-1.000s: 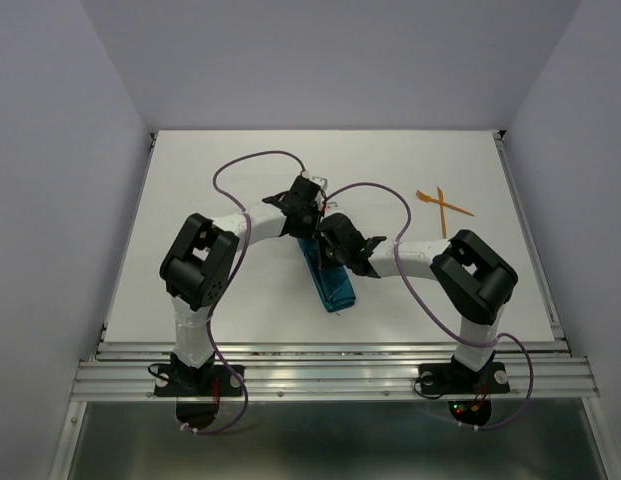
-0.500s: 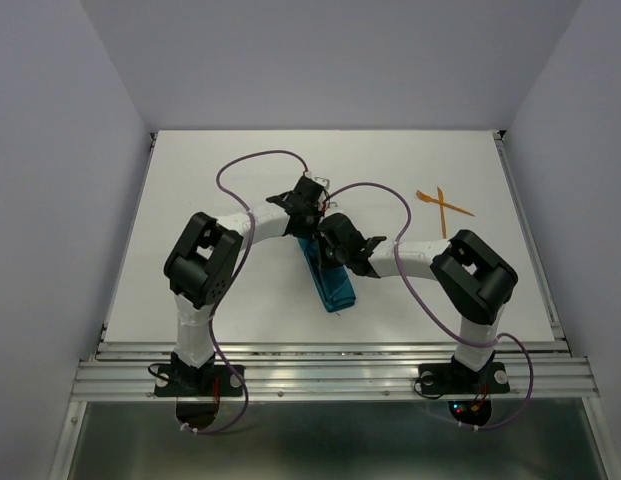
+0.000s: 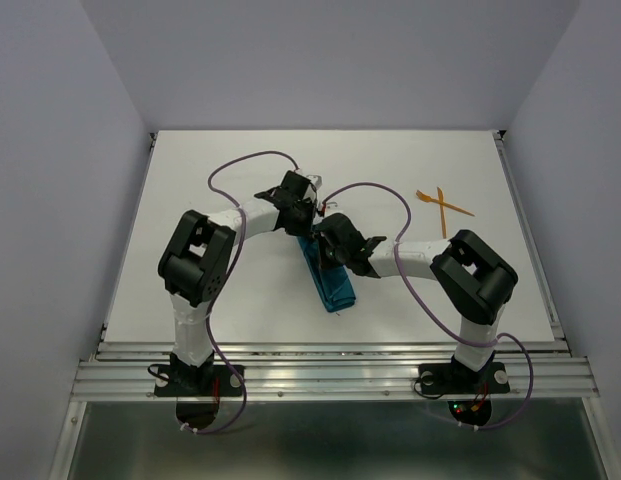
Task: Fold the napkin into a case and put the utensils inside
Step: Stuff the top corner of the smaller-rectangle-folded napkin into the folded napkin.
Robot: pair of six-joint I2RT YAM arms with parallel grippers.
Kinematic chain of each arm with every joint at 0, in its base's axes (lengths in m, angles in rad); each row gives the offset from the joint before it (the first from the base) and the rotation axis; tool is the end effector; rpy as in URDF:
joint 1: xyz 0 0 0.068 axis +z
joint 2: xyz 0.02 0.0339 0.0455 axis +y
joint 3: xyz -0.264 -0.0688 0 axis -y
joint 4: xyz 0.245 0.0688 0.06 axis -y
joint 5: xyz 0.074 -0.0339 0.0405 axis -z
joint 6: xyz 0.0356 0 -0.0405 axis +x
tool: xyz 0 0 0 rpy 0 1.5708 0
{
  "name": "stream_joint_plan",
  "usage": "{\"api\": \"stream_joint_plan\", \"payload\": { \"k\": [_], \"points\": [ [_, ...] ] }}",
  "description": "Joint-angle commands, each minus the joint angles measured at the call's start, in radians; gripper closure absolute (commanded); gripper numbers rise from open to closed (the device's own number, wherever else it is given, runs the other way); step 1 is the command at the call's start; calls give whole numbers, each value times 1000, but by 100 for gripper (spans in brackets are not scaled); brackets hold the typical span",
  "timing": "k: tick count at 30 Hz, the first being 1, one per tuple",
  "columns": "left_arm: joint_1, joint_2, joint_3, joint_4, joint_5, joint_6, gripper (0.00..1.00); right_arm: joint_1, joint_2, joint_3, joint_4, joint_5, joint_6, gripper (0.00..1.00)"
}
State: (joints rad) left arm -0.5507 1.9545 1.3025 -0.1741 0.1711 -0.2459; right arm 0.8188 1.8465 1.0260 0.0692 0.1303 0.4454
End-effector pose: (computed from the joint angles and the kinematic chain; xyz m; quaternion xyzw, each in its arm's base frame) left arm 0.3581 -0.2270 0.1771 0.1716 0.9126 -0.2139 0.3032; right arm 0.2648 0.2763 0.1546 -0.1444 0.9042 0.1867 0.3560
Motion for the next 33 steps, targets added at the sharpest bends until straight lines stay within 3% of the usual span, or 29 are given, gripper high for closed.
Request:
{"api": "stream_joint_plan", "payload": {
  "k": [1,18,25,27,29,33],
  "points": [
    [34,-80,-23,19,110,-16,100,8,-9,-7,12,9,-4,99],
    [64,-86,-26,39,222,-38,100,8,3,19,15,15,-16,99],
    [61,-101,-31,22,101,-30,100,8,5,20,14,14,-14,99],
    [51,-117,-29,10,59,-18,91,8,7,19,14,11,-16,99],
    [41,-121,-19,-7,13,-1,76,8,11,20,14,9,-14,99],
    [32,-106,-6,-31,-19,23,65,8,13,25,14,8,-16,99]
  ]
}}
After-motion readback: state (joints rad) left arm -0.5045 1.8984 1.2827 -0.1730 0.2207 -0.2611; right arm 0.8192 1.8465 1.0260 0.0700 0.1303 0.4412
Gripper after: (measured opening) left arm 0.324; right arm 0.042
